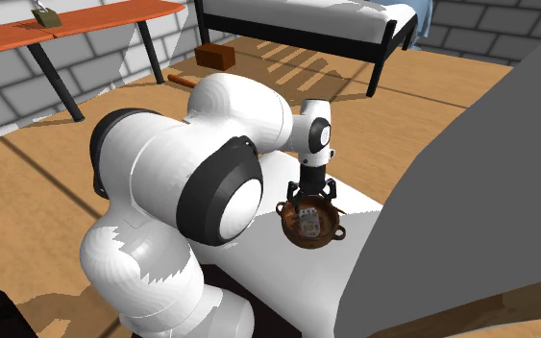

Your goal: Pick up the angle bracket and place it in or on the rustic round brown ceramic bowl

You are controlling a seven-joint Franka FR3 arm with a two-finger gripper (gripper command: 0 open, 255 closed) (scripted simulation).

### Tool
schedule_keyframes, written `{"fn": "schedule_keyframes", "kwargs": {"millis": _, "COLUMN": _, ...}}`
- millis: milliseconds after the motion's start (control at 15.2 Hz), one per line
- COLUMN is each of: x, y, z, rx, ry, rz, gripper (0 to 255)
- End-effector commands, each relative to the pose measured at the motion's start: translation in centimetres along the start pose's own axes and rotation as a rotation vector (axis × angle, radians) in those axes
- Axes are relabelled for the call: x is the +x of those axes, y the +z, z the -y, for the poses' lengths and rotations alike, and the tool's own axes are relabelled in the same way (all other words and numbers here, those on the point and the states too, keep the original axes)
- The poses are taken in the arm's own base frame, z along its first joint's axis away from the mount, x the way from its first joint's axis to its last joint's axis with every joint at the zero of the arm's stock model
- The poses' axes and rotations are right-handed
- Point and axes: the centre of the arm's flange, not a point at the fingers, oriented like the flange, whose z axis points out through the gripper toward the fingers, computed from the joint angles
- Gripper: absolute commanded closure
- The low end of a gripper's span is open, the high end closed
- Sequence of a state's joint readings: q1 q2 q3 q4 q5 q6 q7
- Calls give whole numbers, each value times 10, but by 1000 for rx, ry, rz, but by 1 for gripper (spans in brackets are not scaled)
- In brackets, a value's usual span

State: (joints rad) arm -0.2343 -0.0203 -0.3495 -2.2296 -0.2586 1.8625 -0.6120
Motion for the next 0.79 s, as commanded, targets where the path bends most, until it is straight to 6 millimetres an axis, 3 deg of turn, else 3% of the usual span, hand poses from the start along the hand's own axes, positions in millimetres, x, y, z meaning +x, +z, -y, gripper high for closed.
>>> {"fn": "schedule_keyframes", "kwargs": {"millis": 0, "x": 0, "y": -13, "z": 0, "rx": 0, "ry": 0, "rz": 0, "gripper": 0}}
{"fn": "schedule_keyframes", "kwargs": {"millis": 198, "x": 0, "y": -50, "z": 0, "rx": 0, "ry": 0, "rz": 0, "gripper": 0}}
{"fn": "schedule_keyframes", "kwargs": {"millis": 726, "x": 0, "y": -50, "z": 0, "rx": 0, "ry": 0, "rz": 0, "gripper": 0}}
